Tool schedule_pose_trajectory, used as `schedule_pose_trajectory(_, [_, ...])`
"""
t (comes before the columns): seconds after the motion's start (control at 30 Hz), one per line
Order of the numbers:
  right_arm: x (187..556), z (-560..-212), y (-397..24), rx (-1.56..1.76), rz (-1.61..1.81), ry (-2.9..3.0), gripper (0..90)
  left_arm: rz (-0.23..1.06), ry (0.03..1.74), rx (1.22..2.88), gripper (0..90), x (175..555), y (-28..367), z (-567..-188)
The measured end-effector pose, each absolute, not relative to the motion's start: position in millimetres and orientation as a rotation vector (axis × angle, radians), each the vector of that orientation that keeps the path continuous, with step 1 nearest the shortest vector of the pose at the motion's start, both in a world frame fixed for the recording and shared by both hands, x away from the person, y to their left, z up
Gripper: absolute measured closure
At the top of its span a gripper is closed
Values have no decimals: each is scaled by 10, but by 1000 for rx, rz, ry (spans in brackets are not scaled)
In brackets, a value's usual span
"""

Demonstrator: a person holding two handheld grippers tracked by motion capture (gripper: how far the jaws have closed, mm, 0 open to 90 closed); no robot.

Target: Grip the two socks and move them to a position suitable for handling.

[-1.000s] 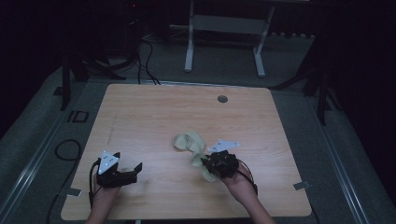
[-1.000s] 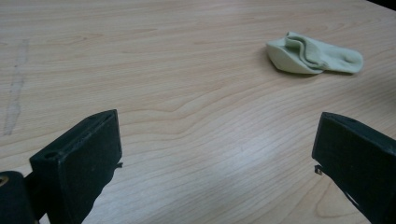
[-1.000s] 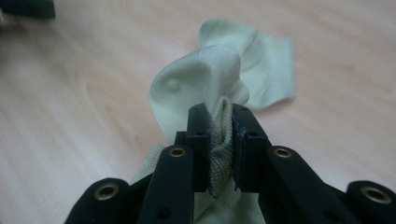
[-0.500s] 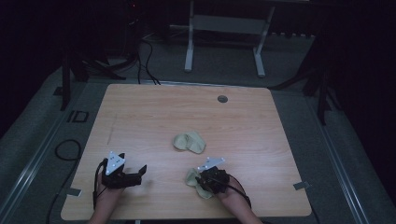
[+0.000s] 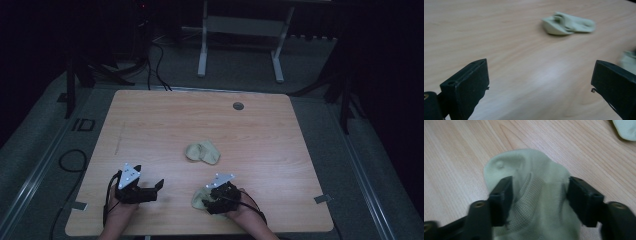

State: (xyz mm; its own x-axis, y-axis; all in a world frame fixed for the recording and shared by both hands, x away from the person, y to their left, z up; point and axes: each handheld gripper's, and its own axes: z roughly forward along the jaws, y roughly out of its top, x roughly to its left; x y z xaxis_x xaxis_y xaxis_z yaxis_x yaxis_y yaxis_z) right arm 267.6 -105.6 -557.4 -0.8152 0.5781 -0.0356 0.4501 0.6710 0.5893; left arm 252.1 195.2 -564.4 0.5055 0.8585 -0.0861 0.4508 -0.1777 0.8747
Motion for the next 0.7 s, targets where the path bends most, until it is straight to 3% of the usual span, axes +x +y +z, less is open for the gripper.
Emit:
schedule_pose_trajectory(0.1, [2693,-5570,-1044,855,858,2682,240,494,1076,1842,31,2494,1883,-5627])
schedule_pose_trajectory(0.33, [2659,-5355,-1159,871,921,2652,245,391,891,1958,95,2417,1603,-5575])
schedule_pose_trajectory(0.37, [2646,-5325,-1184,891,941,2643,257,354,866,1972,169,2414,1553,-5578])
schedule_pose_trajectory(0.43, [2614,-5303,-1213,900,960,2643,293,286,827,2008,200,2402,1446,-5587])
schedule_pose_trajectory(0.57, [2534,-5345,-1203,887,949,2656,422,268,705,2074,486,2345,1223,-5577])
schedule_pose_trajectory(0.7, [2522,-5389,-1172,870,911,2682,438,226,642,2143,679,2376,1048,-5579])
